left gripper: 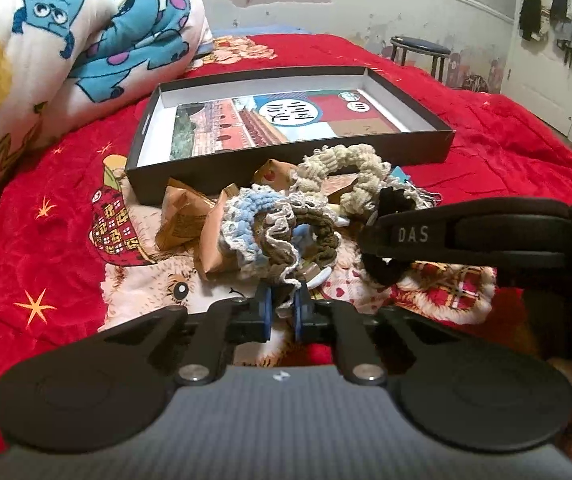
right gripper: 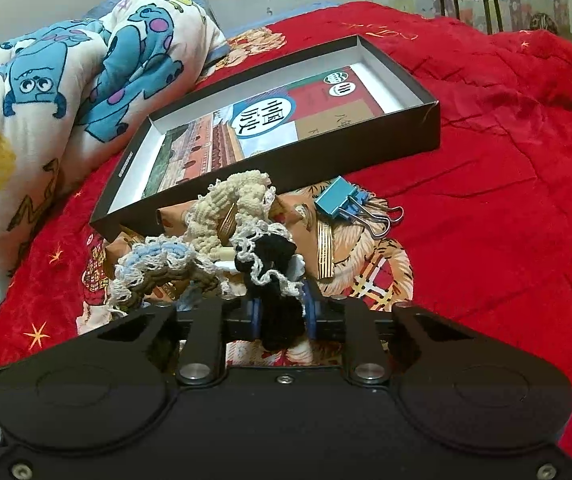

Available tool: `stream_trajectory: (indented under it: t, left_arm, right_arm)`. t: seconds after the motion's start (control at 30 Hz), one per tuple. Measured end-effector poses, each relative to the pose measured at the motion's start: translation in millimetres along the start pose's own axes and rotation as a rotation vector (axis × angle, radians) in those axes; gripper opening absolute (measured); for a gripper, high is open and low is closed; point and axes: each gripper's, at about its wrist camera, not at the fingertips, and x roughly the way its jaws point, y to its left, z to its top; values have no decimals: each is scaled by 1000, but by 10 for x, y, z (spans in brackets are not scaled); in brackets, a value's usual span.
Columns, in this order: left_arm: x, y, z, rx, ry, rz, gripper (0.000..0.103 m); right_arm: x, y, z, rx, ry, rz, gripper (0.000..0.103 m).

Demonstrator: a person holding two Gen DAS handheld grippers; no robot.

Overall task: Organize objects
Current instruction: 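Grasp the brown scrunchie with the left tool while the right tool grasps the black scrunchie, then lift both held scrunchies up off the pile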

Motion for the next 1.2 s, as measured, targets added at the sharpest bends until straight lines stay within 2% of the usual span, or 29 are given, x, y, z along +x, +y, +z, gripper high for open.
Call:
stream_trajectory:
  t: [0.43, 0.7, 1.2]
  left_arm:
    - [-114, -76, 3, 6, -45, -70, 11]
    - [-182, -69, 19, -10, -60, -87, 11]
    - [-437, 103, 141, -80, -156, -103, 10]
  right_arm:
    - [-89, -4, 31, 29, 13, 5, 14]
    - [-257, -7, 52, 46, -24, 9, 14]
    - [-537, 5, 163, 89, -173, 168, 14]
